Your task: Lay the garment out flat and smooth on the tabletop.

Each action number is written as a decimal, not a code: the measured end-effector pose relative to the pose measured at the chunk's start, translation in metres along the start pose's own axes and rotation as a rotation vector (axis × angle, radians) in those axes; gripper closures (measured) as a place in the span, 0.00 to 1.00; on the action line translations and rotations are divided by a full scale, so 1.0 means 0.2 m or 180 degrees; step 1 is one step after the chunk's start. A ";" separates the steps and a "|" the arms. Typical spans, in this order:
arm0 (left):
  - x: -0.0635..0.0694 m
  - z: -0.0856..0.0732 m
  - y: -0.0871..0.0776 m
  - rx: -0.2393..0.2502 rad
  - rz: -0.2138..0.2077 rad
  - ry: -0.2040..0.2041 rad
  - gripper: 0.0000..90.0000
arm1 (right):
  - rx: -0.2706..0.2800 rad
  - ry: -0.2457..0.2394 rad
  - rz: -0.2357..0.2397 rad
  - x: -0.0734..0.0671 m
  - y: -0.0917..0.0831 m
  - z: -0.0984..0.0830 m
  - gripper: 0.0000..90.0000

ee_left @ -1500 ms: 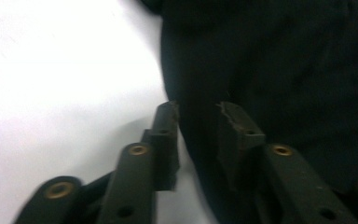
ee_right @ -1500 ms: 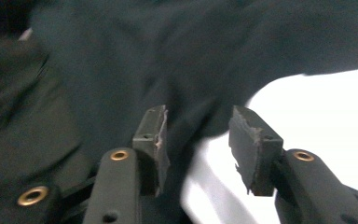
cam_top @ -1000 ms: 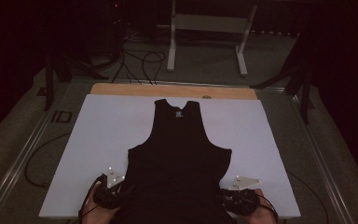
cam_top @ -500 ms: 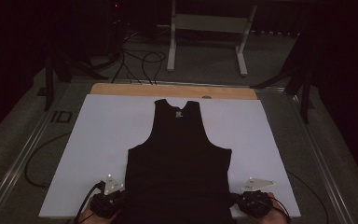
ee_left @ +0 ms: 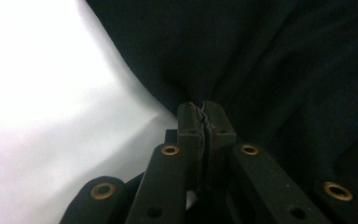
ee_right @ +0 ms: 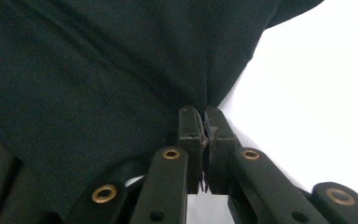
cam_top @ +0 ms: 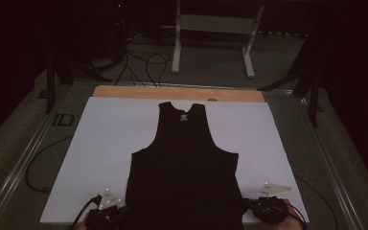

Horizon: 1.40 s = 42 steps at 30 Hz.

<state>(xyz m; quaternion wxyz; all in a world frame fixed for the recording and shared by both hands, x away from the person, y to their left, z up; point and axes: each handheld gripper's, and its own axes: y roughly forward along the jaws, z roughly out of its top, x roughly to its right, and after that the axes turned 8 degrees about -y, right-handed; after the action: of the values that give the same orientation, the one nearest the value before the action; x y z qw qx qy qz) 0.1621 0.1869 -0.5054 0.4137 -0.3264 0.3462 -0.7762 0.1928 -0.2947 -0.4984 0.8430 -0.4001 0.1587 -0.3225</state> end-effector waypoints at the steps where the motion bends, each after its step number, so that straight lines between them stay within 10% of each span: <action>1: 0.00 -0.01 -0.01 0.0026 0.0028 -0.0038 0.97 | 0.0002 -0.0007 -0.0002 0.00 0.00 0.00 0.97; 7: -0.03 0.01 -0.01 0.0296 0.0116 -0.0176 0.86 | 0.0047 -0.0046 -0.0036 -0.01 0.00 0.01 0.85; 15: 0.04 0.05 -0.01 0.0726 -0.0429 0.0007 0.67 | 0.0440 -0.0085 0.0205 -0.07 0.00 0.05 0.74; 23: 0.20 0.12 0.12 0.0596 -0.0906 0.0478 0.61 | 0.0332 -0.0366 0.0518 -0.17 0.10 0.09 0.66; 30: 0.34 0.12 0.24 0.0265 -0.0859 0.0903 0.51 | 0.0119 -0.0628 0.0463 -0.21 0.16 0.09 0.54; 35: 0.35 0.12 0.25 0.0261 -0.0673 0.0921 0.67 | 0.0064 -0.0813 0.0301 -0.23 0.16 0.09 0.66; 42: 0.33 0.13 0.25 0.0180 -0.0788 0.0790 0.93 | 0.0016 -0.0840 0.0255 -0.23 0.16 0.10 0.99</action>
<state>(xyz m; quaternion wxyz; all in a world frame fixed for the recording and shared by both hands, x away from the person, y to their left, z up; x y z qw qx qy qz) 0.1742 0.1020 -0.5174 0.2781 -0.2564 0.3299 -0.8649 0.1824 -0.2367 -0.5095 0.8698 -0.4303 0.0615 -0.2336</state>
